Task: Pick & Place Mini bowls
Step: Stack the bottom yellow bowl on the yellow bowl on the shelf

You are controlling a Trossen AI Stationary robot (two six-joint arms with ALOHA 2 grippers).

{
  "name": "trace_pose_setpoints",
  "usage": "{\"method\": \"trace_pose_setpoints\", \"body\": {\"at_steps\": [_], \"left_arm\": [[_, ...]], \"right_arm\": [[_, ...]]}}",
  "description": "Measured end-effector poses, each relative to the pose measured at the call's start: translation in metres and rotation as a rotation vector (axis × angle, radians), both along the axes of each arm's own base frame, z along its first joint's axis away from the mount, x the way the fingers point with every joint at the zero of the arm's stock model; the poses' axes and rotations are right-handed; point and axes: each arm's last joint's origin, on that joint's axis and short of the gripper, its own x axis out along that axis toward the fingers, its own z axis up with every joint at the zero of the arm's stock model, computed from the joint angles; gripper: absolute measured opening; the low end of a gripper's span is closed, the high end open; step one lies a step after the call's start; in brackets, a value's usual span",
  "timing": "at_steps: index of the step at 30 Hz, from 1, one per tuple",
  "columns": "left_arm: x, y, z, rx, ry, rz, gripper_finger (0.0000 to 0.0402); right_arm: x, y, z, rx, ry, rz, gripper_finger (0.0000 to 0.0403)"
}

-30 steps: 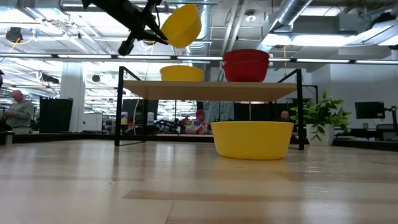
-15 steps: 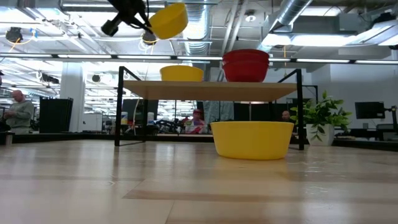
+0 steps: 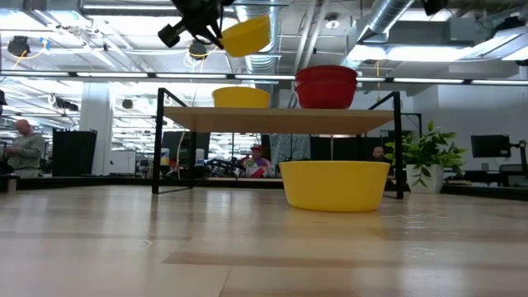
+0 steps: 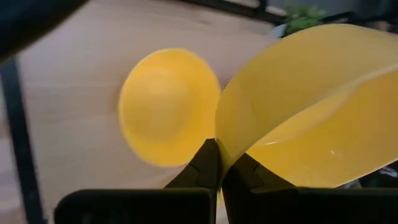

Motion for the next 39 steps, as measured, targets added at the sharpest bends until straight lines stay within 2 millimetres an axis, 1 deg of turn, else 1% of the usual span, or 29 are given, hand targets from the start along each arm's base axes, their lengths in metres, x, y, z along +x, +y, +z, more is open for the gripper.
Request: {"method": "trace_pose_setpoints", "body": {"at_steps": [4,8,13,17,21,25,28,32,39], "left_arm": [[-0.001,0.002,0.003,-0.058,0.045,0.038,0.0003],[-0.003,0.006,0.000,-0.111,0.057,0.077,0.0003],[-0.003,0.015,-0.005,-0.137,0.080,0.111,0.0003],[0.002,0.024,-0.016,-0.170,0.121,0.127,0.0003],[0.014,0.034,-0.032,-0.256,0.147,0.101,0.0003],[0.020,0.040,-0.045,-0.321,0.177,0.082,0.0003],[0.018,0.040,-0.048,-0.348,0.212,0.083,0.0003],[0.011,0.037,-0.046,-0.383,0.245,0.113,0.0003],[0.013,0.038,-0.050,-0.405,0.256,0.137,0.0003]], "right_arm": [[-0.008,-0.002,-0.010,0.009,-0.031,0.000,0.0088],[-0.012,-0.003,-0.015,0.014,-0.072,0.002,0.0088],[-0.013,-0.003,-0.022,0.014,-0.088,0.001,0.0088],[-0.010,-0.003,-0.030,-0.007,-0.086,0.007,0.0088],[-0.008,-0.002,-0.039,-0.011,-0.085,0.007,0.0088],[-0.011,-0.003,-0.041,-0.009,-0.092,0.007,0.0088],[-0.015,-0.004,-0.041,-0.004,-0.108,0.007,0.0088],[-0.020,-0.005,-0.044,0.000,-0.123,0.007,0.0088],[-0.027,-0.007,-0.045,0.008,-0.153,0.006,0.0088]]}}
